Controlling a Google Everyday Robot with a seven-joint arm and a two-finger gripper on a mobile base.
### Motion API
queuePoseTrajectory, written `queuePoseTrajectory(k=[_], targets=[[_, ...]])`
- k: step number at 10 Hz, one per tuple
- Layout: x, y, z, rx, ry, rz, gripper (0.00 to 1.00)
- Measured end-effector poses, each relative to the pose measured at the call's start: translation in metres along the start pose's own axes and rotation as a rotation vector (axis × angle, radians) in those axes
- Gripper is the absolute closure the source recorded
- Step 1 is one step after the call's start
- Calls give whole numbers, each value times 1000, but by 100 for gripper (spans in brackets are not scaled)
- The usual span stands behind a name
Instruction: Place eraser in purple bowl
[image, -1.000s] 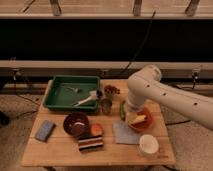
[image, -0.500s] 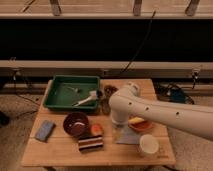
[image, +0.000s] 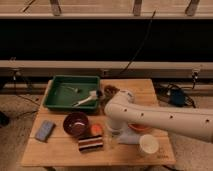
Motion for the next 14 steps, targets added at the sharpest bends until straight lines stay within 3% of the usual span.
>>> queuePoseTrajectory(k=[5, 14], targets=[[-28, 10, 30, -27, -12, -76, 38], [-62, -8, 47, -17, -29, -148, 38]])
